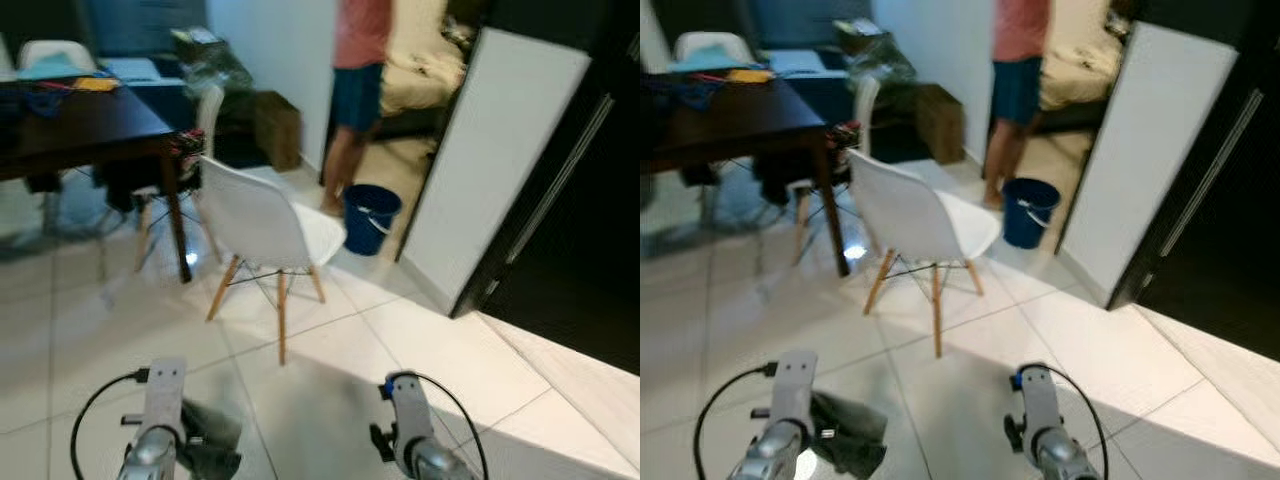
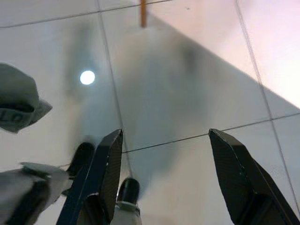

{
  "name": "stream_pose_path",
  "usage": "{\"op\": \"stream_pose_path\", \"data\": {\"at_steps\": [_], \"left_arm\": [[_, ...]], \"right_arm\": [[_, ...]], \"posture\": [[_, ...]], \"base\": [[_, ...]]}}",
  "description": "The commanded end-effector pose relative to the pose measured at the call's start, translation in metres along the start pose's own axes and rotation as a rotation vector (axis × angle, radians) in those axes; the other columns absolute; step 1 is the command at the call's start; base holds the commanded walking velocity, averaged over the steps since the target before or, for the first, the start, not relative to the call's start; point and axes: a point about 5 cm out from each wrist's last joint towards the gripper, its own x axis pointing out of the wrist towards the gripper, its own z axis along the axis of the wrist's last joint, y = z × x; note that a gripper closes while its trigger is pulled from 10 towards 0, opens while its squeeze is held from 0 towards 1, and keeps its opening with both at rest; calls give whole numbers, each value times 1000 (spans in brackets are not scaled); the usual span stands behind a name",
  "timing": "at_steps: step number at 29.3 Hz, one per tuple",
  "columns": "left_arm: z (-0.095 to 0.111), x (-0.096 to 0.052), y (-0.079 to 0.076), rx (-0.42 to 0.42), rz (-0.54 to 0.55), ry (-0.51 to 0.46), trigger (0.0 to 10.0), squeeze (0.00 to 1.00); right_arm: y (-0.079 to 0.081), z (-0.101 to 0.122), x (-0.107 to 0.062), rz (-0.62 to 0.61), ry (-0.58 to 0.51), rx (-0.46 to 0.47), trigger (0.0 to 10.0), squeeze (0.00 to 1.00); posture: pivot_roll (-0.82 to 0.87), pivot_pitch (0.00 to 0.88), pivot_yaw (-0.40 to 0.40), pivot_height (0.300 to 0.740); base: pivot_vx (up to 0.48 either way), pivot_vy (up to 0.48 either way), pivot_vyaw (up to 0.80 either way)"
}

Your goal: Hang hanger

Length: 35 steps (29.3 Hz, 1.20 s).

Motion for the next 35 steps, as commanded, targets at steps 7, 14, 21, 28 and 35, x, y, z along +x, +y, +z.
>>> {"op": "stream_pose_path", "data": {"at_steps": [7,14,21,28,35], "left_arm": [[9,-2,-7,-27,-25,-64,10000,0],[15,-2,-5,-6,-9,-96,10000,0],[40,-2,-3,50,-6,-207,10000,0],[123,-26,0,0,-8,-572,10000,0],[181,-48,1,-21,7,-754,10000,0]], "right_arm": [[-5,2,-1,-9,-9,-4,10000,0],[-4,6,0,5,-21,-17,10000,0],[-2,24,2,18,-95,-3,10000,0],[-3,121,-6,116,-509,85,10000,0],[-2,195,-38,101,-879,129,10000,0]], "posture": [[40,0,-113,740],[45,0,-117,740],[43,0,-116,740],[40,0,-114,740],[40,0,-108,740]], "base": [[0,0,800],[0,0,764],[0,0,647],[0,0,353],[0,0,0]]}}
